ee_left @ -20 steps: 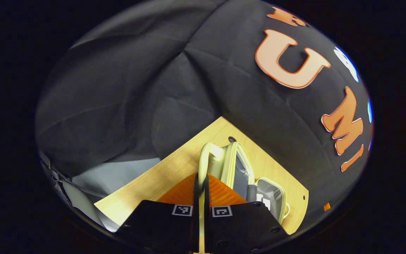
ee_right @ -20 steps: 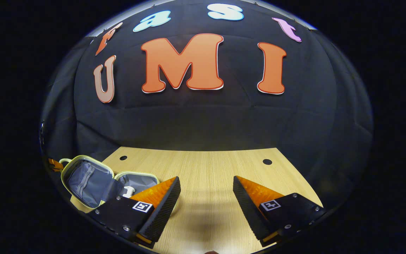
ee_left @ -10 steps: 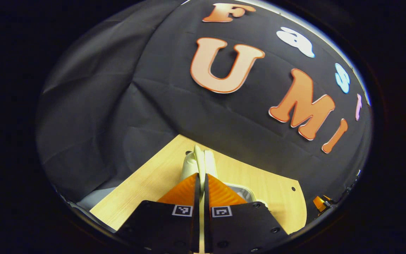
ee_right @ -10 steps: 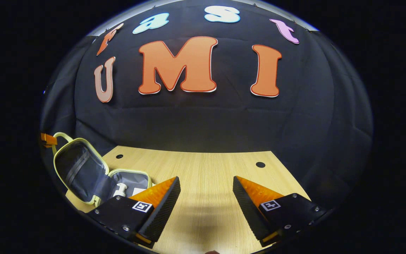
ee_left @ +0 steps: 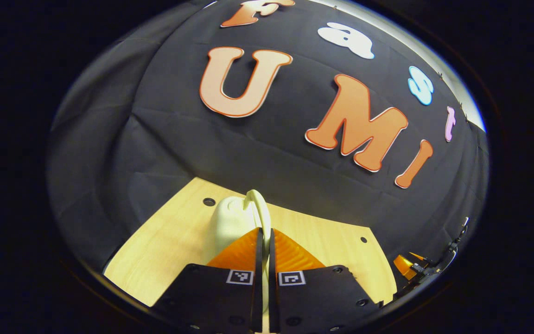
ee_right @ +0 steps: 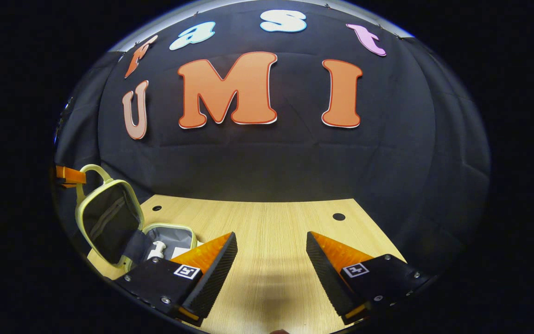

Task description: First open the suitcase, pack the skin care products into it, and then close the suitcase.

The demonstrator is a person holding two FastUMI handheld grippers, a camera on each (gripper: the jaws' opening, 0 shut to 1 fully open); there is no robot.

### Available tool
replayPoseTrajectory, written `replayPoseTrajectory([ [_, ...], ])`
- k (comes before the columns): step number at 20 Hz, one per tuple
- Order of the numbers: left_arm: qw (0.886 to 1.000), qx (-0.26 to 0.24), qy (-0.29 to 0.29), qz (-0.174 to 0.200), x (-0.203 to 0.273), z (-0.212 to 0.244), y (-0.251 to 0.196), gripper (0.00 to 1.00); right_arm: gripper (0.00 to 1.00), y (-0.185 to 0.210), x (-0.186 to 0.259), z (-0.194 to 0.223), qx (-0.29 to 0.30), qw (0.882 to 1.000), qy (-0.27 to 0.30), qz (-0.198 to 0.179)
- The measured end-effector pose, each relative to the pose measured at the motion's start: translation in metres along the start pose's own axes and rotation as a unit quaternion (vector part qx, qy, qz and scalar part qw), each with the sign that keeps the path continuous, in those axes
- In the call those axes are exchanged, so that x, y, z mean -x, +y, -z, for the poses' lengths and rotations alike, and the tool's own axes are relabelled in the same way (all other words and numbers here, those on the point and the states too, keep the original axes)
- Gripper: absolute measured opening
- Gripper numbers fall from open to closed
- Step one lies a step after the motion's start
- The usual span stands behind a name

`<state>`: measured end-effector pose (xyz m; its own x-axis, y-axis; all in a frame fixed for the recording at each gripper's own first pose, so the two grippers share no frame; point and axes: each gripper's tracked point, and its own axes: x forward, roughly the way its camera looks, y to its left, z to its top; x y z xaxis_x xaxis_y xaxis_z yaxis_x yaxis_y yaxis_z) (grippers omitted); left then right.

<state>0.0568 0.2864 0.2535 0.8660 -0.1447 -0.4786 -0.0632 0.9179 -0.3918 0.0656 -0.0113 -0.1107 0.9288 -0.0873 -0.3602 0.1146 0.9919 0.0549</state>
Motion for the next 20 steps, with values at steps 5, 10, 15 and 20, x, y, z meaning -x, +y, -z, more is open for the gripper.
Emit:
replayPoseTrajectory([
  [5, 0.999, 0.015, 0.023, 0.027, -0.028, 0.023, -0.053, 0.06, 0.96, -0.011, -0.002, 0.017, -0.006, 1.000, 0.028, 0.008],
  [10, 0.995, -0.014, 0.068, 0.066, -0.058, 0.061, -0.100, 0.05, 0.96, -0.032, 0.003, 0.019, -0.012, 0.999, 0.024, 0.024],
  [15, 0.985, -0.047, 0.134, 0.094, -0.099, 0.122, -0.143, 0.06, 0.96, -0.049, 0.007, 0.024, -0.022, 0.999, 0.025, 0.034],
  [20, 0.974, -0.079, 0.192, 0.094, -0.120, 0.175, -0.153, 0.06, 0.96, -0.057, 0.007, 0.028, -0.029, 0.998, 0.031, 0.037],
])
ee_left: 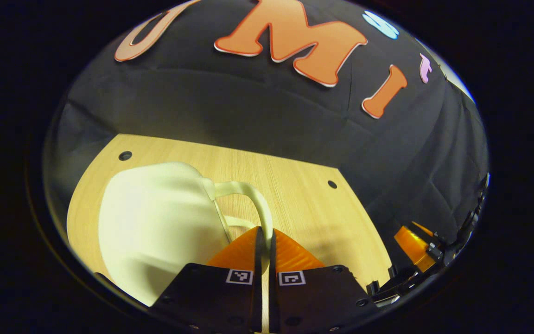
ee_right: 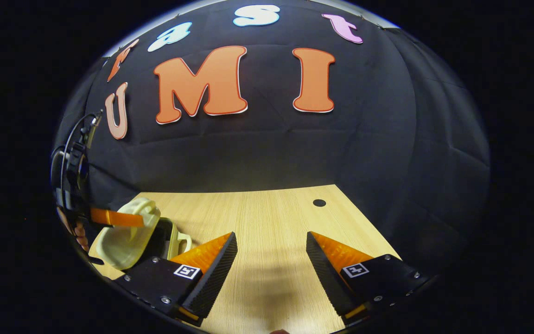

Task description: First open the suitcase, pack the skin care products into it, and then close the suitcase.

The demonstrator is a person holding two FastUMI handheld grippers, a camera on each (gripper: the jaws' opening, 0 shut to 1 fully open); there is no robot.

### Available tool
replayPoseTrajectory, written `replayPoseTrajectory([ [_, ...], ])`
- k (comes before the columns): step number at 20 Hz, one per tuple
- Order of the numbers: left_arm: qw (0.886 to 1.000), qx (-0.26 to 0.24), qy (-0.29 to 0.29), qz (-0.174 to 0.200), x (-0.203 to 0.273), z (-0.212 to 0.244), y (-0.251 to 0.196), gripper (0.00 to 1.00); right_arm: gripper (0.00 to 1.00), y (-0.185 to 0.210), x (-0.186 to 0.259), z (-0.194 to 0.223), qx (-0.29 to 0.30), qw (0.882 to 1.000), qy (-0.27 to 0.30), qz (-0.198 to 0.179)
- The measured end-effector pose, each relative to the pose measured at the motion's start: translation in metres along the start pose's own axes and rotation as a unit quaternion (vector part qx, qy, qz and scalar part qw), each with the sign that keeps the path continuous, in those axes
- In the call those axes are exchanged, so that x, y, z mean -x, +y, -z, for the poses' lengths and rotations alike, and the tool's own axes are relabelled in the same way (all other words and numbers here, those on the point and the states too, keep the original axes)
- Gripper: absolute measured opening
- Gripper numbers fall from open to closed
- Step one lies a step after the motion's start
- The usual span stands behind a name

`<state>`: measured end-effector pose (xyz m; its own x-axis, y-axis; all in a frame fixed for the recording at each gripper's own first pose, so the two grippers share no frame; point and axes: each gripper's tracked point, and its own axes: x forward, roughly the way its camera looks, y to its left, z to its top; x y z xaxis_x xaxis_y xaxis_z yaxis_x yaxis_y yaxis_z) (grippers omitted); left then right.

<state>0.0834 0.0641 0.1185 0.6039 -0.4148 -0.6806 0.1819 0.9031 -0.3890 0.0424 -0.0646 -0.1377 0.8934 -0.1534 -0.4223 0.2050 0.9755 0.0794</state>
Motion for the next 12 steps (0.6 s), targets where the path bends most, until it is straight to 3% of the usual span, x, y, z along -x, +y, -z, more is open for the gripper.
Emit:
replayPoseTrajectory([
  [4, 0.998, -0.048, 0.039, -0.025, -0.019, 0.029, 0.002, 0.06, 0.96, -0.003, -0.002, 0.004, -0.001, 1.000, 0.007, -0.003],
  [9, 0.992, -0.094, 0.046, -0.070, -0.023, 0.038, -0.003, 0.06, 0.96, -0.002, -0.005, 0.002, 0.002, 1.000, 0.004, -0.011],
  [12, 0.992, -0.088, 0.044, -0.078, -0.029, 0.042, -0.008, 0.22, 0.96, -0.004, -0.007, -0.004, 0.003, 1.000, -0.003, -0.017],
])
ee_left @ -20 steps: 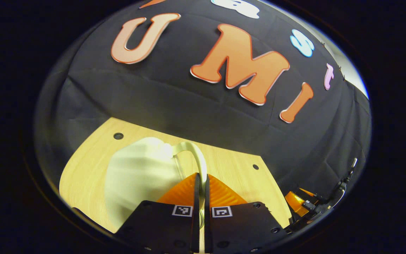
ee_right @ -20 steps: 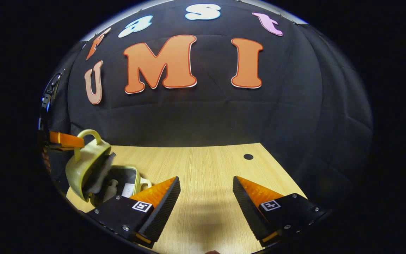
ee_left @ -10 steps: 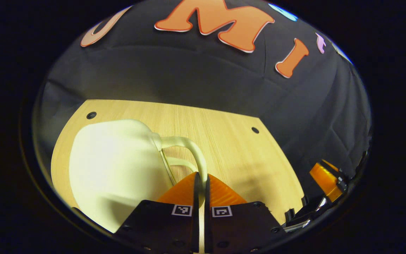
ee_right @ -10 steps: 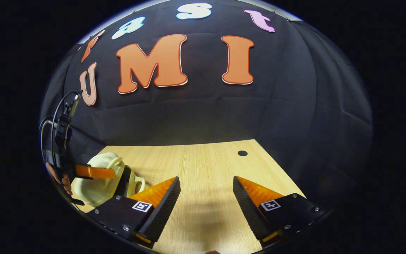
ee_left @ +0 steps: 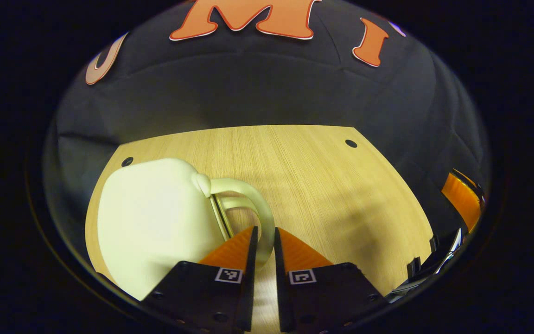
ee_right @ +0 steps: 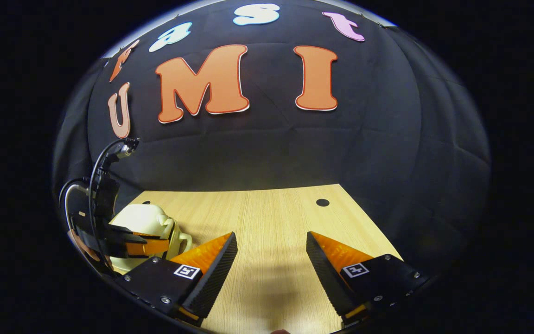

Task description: First open the suitcase, pack the skin care products into it, and then close the suitcase.

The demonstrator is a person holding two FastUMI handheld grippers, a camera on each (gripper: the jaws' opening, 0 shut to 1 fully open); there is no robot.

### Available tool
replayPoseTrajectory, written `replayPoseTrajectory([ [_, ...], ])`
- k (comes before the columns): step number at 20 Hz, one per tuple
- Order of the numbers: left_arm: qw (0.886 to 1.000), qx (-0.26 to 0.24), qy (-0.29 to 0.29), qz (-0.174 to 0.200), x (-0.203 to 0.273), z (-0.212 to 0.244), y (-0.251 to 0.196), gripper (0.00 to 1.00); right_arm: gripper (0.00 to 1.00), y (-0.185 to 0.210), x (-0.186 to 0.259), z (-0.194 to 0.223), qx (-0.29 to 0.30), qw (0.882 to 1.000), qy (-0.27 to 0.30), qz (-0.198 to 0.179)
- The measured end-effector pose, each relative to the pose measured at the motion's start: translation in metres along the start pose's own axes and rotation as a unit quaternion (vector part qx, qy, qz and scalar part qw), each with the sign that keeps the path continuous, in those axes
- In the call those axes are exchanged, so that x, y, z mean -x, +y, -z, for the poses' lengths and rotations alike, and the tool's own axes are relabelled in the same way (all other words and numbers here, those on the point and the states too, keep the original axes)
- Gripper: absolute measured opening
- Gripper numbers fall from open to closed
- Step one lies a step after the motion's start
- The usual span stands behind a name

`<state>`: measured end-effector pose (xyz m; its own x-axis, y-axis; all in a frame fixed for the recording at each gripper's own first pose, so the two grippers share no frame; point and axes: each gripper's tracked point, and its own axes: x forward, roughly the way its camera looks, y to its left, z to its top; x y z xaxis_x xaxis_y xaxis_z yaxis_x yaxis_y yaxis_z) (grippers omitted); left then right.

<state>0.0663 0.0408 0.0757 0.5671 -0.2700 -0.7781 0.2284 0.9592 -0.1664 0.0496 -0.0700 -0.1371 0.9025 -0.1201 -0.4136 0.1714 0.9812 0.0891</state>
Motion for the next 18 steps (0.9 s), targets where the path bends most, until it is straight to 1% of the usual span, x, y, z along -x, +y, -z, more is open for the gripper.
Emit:
replayPoseTrajectory([
  [1, 1.000, 0.008, -0.009, 0.009, 0.001, -0.003, -0.006, 0.25, 0.96, 0.000, 0.000, -0.004, -0.001, 1.000, -0.005, -0.002],
  [2, 0.999, 0.013, -0.027, 0.012, 0.008, -0.008, -0.011, 0.33, 0.96, -0.002, 0.000, -0.009, -0.002, 1.000, -0.014, -0.001],
  [3, 0.999, 0.009, -0.050, 0.011, 0.013, -0.016, -0.014, 0.35, 0.96, -0.003, 0.002, -0.014, -0.002, 1.000, -0.023, -0.003],
  [4, 0.997, -0.004, -0.073, 0.003, 0.018, -0.025, -0.015, 0.43, 0.96, -0.004, 0.002, -0.019, -0.001, 0.999, -0.033, -0.002],
  [5, 0.995, -0.018, -0.099, -0.009, 0.026, -0.038, -0.014, 0.48, 0.96, -0.005, 0.003, -0.023, 0.000, 0.999, -0.041, -0.003],
  [6, 0.992, -0.029, -0.126, -0.011, 0.038, -0.050, -0.017, 0.61, 0.96, -0.006, 0.004, -0.029, 0.001, 0.999, -0.050, -0.004],
  [7, 0.988, -0.034, -0.150, -0.016, 0.048, -0.062, -0.019, 0.65, 1.00, -0.005, 0.004, -0.034, 0.002, 0.998, -0.057, -0.005],
  [8, 0.985, -0.041, -0.169, -0.020, 0.061, -0.076, -0.023, 0.70, 0.96, -0.005, 0.006, -0.039, 0.004, 0.998, -0.064, -0.005],
  [9, 0.978, -0.046, -0.201, -0.030, 0.077, -0.097, -0.029, 0.79, 0.96, -0.004, 0.009, -0.049, 0.008, 0.997, -0.078, -0.007],
  [10, 0.972, -0.050, -0.226, -0.033, 0.090, -0.107, -0.034, 0.90, 0.96, -0.002, 0.015, -0.062, 0.013, 0.995, -0.095, -0.011],
  [12, 0.963, -0.050, -0.262, -0.039, 0.115, -0.117, -0.037, 0.95, 0.95, 0.006, 0.024, -0.080, 0.024, 0.992, -0.123, -0.020],
  [13, 0.958, -0.050, -0.279, -0.046, 0.130, -0.120, -0.038, 0.96, 0.96, 0.009, 0.027, -0.087, 0.027, 0.991, -0.131, -0.022],
  [14, 0.952, -0.054, -0.293, -0.065, 0.143, -0.123, -0.036, 0.97, 0.95, 0.010, 0.029, -0.090, 0.025, 0.990, -0.134, -0.024],
  [15, 0.944, -0.056, -0.310, -0.093, 0.156, -0.130, -0.029, 0.97, 0.95, 0.012, 0.033, -0.094, 0.020, 0.990, -0.138, -0.025],
  [16, 0.938, -0.055, -0.325, -0.107, 0.169, -0.135, -0.025, 0.99, 0.95, 0.013, 0.037, -0.097, 0.017, 0.989, -0.143, -0.027],
  [18, 0.927, -0.043, -0.353, -0.119, 0.189, -0.141, -0.018, 0.99, 0.95, 0.020, 0.046, -0.107, 0.017, 0.985, -0.166, -0.036],
])
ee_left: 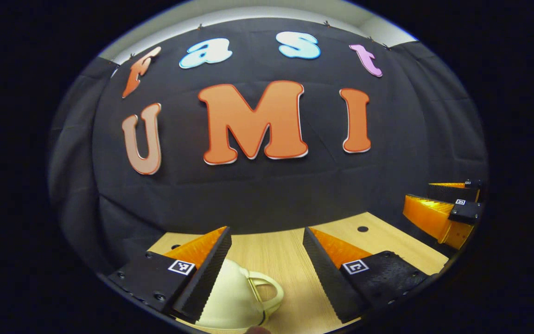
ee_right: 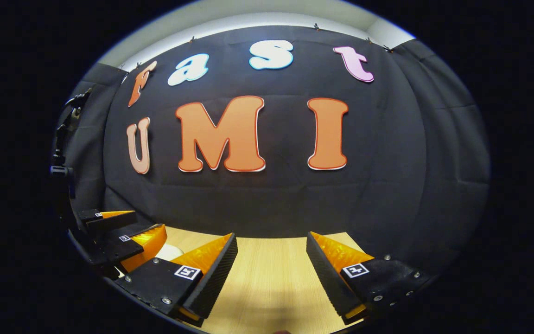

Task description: First open the suitcase, pack the skin care products into it, and then close the suitcase.

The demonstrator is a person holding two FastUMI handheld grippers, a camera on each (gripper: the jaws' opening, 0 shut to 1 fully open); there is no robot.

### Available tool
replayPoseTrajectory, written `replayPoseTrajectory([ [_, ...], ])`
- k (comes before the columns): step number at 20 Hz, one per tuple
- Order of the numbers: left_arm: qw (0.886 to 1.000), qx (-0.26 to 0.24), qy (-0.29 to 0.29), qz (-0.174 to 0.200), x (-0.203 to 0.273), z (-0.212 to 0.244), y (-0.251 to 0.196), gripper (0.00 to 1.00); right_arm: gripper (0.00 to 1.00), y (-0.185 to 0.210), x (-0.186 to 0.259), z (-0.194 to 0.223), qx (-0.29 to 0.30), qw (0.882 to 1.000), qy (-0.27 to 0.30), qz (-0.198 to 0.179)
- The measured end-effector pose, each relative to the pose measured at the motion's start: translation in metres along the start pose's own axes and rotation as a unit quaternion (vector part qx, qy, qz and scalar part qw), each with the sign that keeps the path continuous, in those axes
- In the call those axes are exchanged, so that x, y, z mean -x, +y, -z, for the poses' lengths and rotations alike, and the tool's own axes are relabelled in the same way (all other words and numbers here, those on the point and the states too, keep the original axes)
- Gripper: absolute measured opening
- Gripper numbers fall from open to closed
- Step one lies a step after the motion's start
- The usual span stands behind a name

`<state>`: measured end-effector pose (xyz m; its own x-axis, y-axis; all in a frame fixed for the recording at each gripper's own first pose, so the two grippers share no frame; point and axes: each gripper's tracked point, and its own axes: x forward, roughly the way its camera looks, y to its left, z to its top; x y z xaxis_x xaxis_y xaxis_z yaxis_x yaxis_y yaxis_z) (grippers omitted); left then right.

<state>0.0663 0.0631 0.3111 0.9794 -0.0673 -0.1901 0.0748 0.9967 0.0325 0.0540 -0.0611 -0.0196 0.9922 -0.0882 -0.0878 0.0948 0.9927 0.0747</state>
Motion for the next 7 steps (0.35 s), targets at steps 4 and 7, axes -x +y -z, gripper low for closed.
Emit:
replayPoseTrajectory([
  [4, 0.997, 0.034, -0.062, -0.025, 0.017, -0.029, 0.019, 1.00, 1.00, 0.003, 0.004, -0.019, 0.045, 0.997, -0.060, -0.001],
  [7, 0.996, 0.032, -0.076, -0.030, 0.027, -0.028, 0.020, 1.00, 0.95, 0.013, 0.008, -0.013, 0.058, 0.996, -0.064, -0.017],
])
